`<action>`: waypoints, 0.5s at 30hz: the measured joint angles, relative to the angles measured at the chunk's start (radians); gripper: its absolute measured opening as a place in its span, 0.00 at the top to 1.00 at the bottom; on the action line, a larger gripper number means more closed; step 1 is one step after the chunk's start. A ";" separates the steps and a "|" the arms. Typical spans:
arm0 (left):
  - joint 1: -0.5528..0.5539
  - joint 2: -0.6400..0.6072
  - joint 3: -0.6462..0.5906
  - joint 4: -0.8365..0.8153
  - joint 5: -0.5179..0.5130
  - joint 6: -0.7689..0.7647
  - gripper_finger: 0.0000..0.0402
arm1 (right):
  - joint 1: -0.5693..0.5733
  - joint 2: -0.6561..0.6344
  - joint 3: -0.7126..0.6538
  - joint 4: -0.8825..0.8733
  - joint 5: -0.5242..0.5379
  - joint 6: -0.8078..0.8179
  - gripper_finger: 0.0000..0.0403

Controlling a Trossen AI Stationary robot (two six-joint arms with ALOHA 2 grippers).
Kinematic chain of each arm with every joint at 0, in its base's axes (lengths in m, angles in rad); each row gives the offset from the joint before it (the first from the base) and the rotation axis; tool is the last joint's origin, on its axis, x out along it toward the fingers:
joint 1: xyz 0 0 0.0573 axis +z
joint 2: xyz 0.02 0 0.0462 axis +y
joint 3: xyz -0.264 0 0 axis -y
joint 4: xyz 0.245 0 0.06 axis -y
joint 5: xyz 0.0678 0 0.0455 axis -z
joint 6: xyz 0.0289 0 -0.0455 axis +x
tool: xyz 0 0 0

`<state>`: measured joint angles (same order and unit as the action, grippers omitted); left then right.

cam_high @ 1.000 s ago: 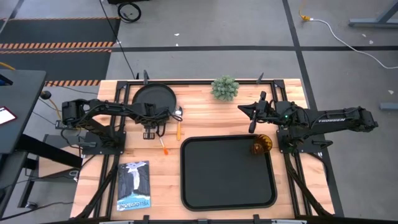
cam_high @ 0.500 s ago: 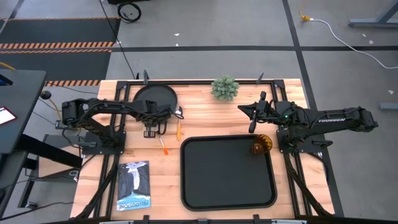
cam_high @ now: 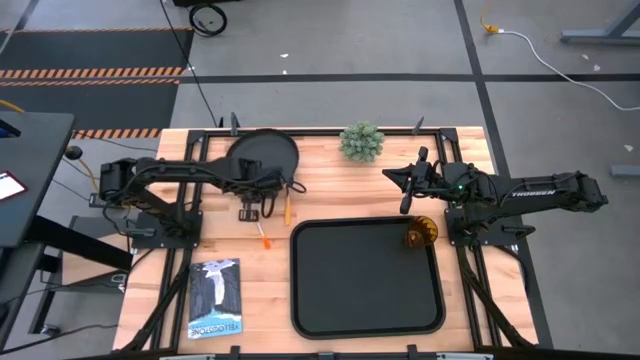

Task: Pick and place plate/cup/fork/spoon on tray
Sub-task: Put the black plate on the black serving tray to the bottom left of the brown glass cup

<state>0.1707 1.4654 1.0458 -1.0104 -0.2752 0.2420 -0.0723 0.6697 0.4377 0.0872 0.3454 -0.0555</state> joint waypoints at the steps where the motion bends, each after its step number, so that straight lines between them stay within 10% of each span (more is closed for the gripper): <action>1: -0.009 0.000 0.007 -0.005 0.001 -0.003 0.97 | 0.000 0.000 0.000 0.000 0.000 0.000 0.98; 15: -0.169 0.016 0.105 0.095 0.149 -0.251 0.97 | 0.000 0.000 0.000 0.010 -0.001 0.000 0.98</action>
<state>0.0014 1.4815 1.1512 -0.9151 -0.1265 -0.0094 -0.0723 0.6696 0.4377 0.0975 0.3447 -0.0554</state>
